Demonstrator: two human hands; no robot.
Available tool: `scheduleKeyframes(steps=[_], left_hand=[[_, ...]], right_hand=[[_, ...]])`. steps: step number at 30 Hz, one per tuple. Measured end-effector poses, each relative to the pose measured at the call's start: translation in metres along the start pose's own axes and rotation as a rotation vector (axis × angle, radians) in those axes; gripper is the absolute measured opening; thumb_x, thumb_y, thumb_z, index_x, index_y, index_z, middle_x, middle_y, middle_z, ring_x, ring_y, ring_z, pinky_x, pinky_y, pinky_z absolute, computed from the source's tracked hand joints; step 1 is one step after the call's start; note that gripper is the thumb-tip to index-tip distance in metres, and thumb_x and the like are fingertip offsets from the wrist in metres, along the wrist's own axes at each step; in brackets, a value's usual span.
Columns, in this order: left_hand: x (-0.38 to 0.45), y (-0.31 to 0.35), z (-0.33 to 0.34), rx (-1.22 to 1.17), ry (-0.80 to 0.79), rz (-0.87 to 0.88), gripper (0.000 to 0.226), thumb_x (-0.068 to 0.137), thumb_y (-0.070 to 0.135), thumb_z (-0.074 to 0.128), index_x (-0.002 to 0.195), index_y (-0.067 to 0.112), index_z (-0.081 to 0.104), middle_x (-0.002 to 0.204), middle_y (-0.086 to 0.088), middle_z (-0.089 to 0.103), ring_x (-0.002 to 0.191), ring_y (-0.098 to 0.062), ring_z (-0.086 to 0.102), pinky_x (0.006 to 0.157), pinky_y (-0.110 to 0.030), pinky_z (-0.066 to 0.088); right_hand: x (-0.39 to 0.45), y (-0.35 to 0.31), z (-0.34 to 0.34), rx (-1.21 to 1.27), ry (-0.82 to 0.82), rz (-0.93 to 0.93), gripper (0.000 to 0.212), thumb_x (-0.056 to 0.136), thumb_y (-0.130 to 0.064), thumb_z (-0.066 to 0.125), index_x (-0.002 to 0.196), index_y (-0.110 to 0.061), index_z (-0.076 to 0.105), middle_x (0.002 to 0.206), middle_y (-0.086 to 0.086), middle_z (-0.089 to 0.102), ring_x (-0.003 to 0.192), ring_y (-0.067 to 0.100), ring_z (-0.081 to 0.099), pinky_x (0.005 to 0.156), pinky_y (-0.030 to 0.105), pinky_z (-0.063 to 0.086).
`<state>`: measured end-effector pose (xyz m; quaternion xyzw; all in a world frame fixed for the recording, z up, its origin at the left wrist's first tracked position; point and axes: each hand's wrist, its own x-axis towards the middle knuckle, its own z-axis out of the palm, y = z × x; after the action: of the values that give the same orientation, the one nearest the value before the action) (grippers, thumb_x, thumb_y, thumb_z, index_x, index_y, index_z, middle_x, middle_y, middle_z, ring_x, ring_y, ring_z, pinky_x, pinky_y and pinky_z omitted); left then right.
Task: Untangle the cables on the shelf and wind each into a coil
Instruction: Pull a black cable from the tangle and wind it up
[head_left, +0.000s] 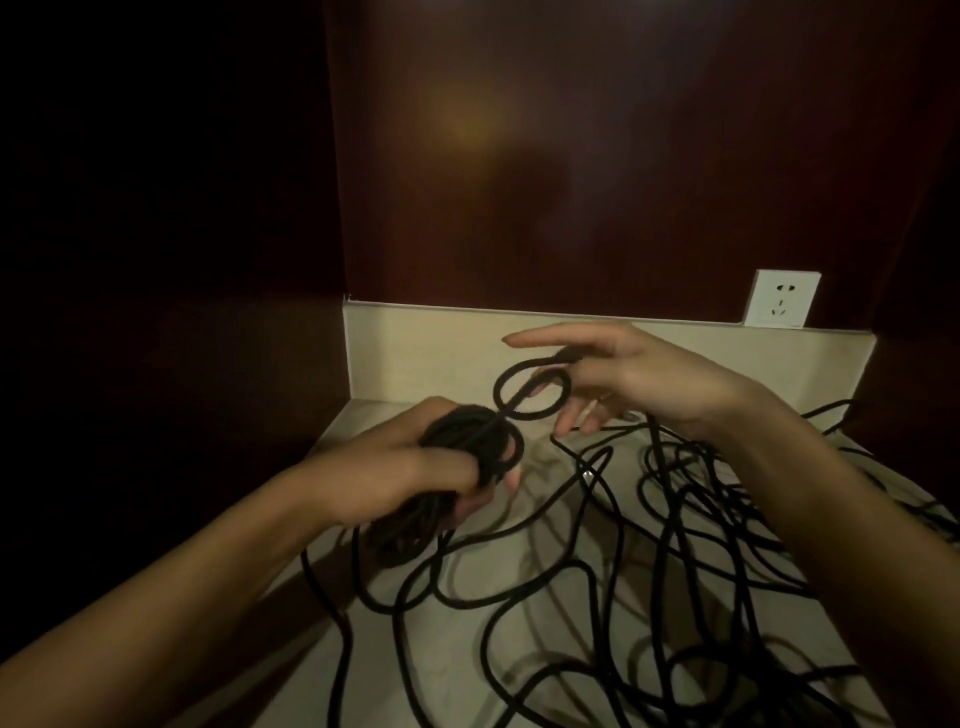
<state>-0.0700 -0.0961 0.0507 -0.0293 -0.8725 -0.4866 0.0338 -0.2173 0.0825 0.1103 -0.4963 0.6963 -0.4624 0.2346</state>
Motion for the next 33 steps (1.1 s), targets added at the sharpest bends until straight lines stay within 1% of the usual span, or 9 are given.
scheduleKeyframes(steps=[4, 6, 10, 14, 16, 18, 22, 26, 33], left_hand=[[-0.003, 0.024, 0.003, -0.423, -0.048, 0.091, 0.037, 0.065, 0.016, 0.06, 0.09, -0.011, 0.064, 0.065, -0.017, 0.049, 0.042, -0.013, 0.049, 0.04, -0.024, 0.032], [-0.013, 0.038, 0.003, -0.363, -0.041, 0.161, 0.059, 0.055, 0.019, 0.059, 0.093, -0.025, 0.058, 0.076, -0.019, 0.048, 0.036, -0.004, 0.045, 0.044, -0.02, 0.032], [-0.011, 0.027, 0.006, -0.67, 0.014, 0.197, 0.027, 0.066, 0.019, 0.059, 0.087, 0.003, 0.064, 0.062, -0.015, 0.045, 0.043, -0.017, 0.043, 0.044, -0.022, 0.04], [-0.013, 0.02, 0.004, -0.772, 0.056, 0.067, 0.02, 0.066, 0.016, 0.053, 0.079, 0.008, 0.066, 0.068, -0.015, 0.038, 0.041, -0.016, 0.04, 0.041, -0.021, 0.037], [-0.013, 0.019, 0.007, -0.767, 0.044, -0.005, 0.019, 0.065, 0.018, 0.053, 0.076, 0.009, 0.066, 0.067, -0.014, 0.04, 0.04, -0.016, 0.04, 0.039, -0.02, 0.033], [-0.012, 0.018, 0.013, -0.766, -0.014, -0.011, 0.021, 0.062, 0.023, 0.058, 0.076, 0.008, 0.065, 0.063, -0.014, 0.043, 0.039, -0.016, 0.039, 0.039, -0.022, 0.032], [-0.009, 0.026, 0.019, -0.85, -0.135, 0.038, 0.024, 0.067, 0.022, 0.06, 0.084, 0.005, 0.061, 0.06, -0.014, 0.047, 0.04, -0.015, 0.041, 0.039, -0.021, 0.034], [-0.02, 0.043, 0.014, -0.86, -0.124, 0.091, 0.027, 0.067, 0.022, 0.066, 0.086, 0.003, 0.066, 0.06, -0.014, 0.051, 0.041, -0.017, 0.047, 0.04, -0.024, 0.03], [-0.033, 0.052, 0.0, -0.677, 0.461, 0.058, 0.019, 0.07, 0.02, 0.047, 0.076, 0.01, 0.062, 0.062, -0.004, 0.043, 0.054, -0.015, 0.033, 0.047, -0.024, 0.026]], right_hand=[[0.01, 0.028, 0.031, -1.287, 0.28, -0.42, 0.041, 0.093, -0.013, 0.054, 0.135, -0.013, 0.052, 0.111, 0.006, 0.06, 0.093, 0.028, 0.064, 0.069, 0.039, 0.053], [0.013, 0.04, 0.044, -1.441, 0.455, -0.56, 0.067, 0.085, -0.017, 0.062, 0.144, 0.004, 0.038, 0.109, 0.013, 0.06, 0.092, 0.03, 0.061, 0.071, 0.041, 0.053], [0.008, 0.037, 0.069, -1.021, 0.52, -0.532, 0.085, 0.084, -0.027, 0.057, 0.151, 0.009, 0.02, 0.133, 0.02, 0.051, 0.123, 0.033, 0.047, 0.099, 0.04, 0.045], [-0.003, 0.017, 0.067, -0.54, 0.082, -0.224, 0.079, 0.069, -0.034, 0.047, 0.147, -0.021, 0.038, 0.16, 0.011, 0.026, 0.152, 0.021, 0.011, 0.122, 0.043, 0.015], [-0.01, -0.004, 0.056, -0.111, -0.121, -0.105, 0.045, 0.072, -0.027, 0.052, 0.114, -0.016, 0.063, 0.133, 0.01, 0.059, 0.133, 0.014, 0.046, 0.115, 0.038, 0.031], [-0.011, -0.007, 0.06, 0.055, 0.067, -0.098, 0.018, 0.089, -0.015, 0.051, 0.096, -0.014, 0.068, 0.094, 0.004, 0.07, 0.097, 0.011, 0.064, 0.093, 0.023, 0.043], [-0.003, 0.008, 0.088, 0.282, 0.346, -0.317, 0.024, 0.105, -0.009, 0.039, 0.116, -0.014, 0.06, 0.054, 0.0, 0.057, 0.048, 0.015, 0.054, 0.055, 0.021, 0.046], [-0.006, 0.015, 0.076, 0.183, 0.437, -0.42, 0.019, 0.104, -0.009, 0.046, 0.109, -0.015, 0.064, 0.065, 0.002, 0.063, 0.057, 0.022, 0.056, 0.06, 0.035, 0.046], [-0.012, 0.028, 0.062, -0.097, 0.333, -0.27, 0.022, 0.101, -0.026, 0.054, 0.093, -0.021, 0.074, 0.06, 0.006, 0.058, 0.051, 0.022, 0.048, 0.057, 0.024, 0.036]])
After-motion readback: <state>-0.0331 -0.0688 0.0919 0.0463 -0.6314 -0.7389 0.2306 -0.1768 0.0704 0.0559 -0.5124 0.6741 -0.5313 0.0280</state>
